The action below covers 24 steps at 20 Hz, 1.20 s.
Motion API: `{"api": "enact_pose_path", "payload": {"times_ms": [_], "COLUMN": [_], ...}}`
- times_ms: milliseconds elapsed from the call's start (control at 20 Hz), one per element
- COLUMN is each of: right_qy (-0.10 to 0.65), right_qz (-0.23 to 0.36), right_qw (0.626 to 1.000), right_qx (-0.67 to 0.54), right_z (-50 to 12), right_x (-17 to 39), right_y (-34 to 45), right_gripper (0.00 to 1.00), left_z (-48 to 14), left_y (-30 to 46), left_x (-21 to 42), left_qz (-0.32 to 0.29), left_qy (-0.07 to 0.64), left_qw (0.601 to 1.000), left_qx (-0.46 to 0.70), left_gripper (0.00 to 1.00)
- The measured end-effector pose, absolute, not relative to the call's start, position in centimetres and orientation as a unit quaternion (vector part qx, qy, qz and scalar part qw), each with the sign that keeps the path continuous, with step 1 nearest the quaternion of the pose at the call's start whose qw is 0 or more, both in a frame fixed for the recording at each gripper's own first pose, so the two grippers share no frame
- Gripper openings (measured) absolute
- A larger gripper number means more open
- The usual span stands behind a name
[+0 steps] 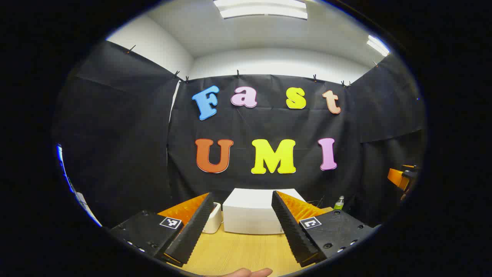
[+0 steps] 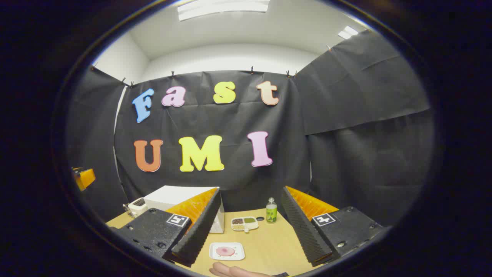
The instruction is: Open the microwave oven with the left hand, put the food in, and close the microwave oven.
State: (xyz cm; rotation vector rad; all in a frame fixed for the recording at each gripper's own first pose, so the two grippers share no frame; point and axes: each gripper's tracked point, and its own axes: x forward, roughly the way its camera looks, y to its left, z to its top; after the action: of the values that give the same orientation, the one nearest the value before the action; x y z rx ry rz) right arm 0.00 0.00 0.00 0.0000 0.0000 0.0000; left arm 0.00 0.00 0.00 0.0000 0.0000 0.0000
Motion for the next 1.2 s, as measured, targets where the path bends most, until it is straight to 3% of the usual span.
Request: {"api": "enact_pose_path", "payload": {"times_ms": [50,100,150,200,250,350,400,550,600,650,700,750,800,1150,1200], "right_qy": [-0.001,-0.002,-0.003,-0.004,-0.004,-0.005,-0.007,-0.011,-0.011,-0.010,-0.010,-0.010,-0.010,0.000,-0.004], "right_qz": [0.000,-0.002,-0.003,-0.003,-0.004,-0.003,-0.003,-0.004,-0.002,-0.001,0.001,0.001,0.003,0.025,0.022], "right_qw": [1.000,1.000,1.000,1.000,1.000,1.000,1.000,1.000,1.000,1.000,1.000,1.000,1.000,1.000,1.000], "right_qx": [-0.001,-0.004,-0.005,-0.006,-0.006,-0.006,-0.008,-0.012,-0.012,-0.012,-0.012,-0.011,-0.010,0.013,0.011], "right_z": [0.0,-0.3,-0.3,-0.4,-0.5,-0.6,-0.6,-0.7,-0.9,-1.1,-1.2,-1.2,-1.5,-3.2,-3.1], "right_x": [0.1,0.1,0.1,0.2,0.2,0.3,0.3,0.2,0.3,0.3,0.4,0.5,0.7,1.9,2.2], "right_y": [-0.2,-0.4,-0.6,-0.7,-0.9,-1.0,-1.1,-1.2,-1.2,-1.1,-1.1,-1.2,-1.2,-1.5,-1.8], "right_gripper": [1.00,0.93,1.00,0.93,0.93,0.93,1.00,1.00,0.93,0.93,0.93,0.93,0.93,0.93,1.00], "left_z": [0.0,0.0,0.0,-0.1,-0.2,-0.5,-0.6,-1.1,-1.2,-1.2,-1.3,-1.4,-1.4,-2.9,-3.1], "left_y": [0.1,0.2,0.2,0.1,0.1,-0.1,-0.3,-0.9,-1.0,-1.2,-1.4,-1.6,-1.7,-4.4,-5.0], "left_x": [-0.1,-0.1,0.0,0.0,-0.1,-0.1,-0.1,0.2,0.2,0.3,0.4,0.5,0.8,5.3,6.4], "left_qz": [0.000,-0.001,-0.001,-0.001,-0.003,-0.006,-0.009,-0.014,-0.016,-0.018,-0.020,-0.020,-0.021,-0.029,-0.031], "left_qy": [0.000,0.000,-0.001,0.000,0.000,0.002,0.002,0.007,0.008,0.008,0.009,0.009,0.008,0.020,0.018], "left_qw": [1.000,1.000,1.000,1.000,1.000,1.000,1.000,1.000,1.000,1.000,1.000,1.000,1.000,0.999,0.999], "left_qx": [0.002,0.005,0.008,0.011,0.013,0.016,0.016,0.017,0.017,0.016,0.013,0.006,-0.003,-0.026,-0.024], "left_gripper": [0.84,0.84,0.84,0.95,0.84,0.84,0.84,0.84,0.84,0.84,0.95,0.84,0.95,0.95,0.95]}}
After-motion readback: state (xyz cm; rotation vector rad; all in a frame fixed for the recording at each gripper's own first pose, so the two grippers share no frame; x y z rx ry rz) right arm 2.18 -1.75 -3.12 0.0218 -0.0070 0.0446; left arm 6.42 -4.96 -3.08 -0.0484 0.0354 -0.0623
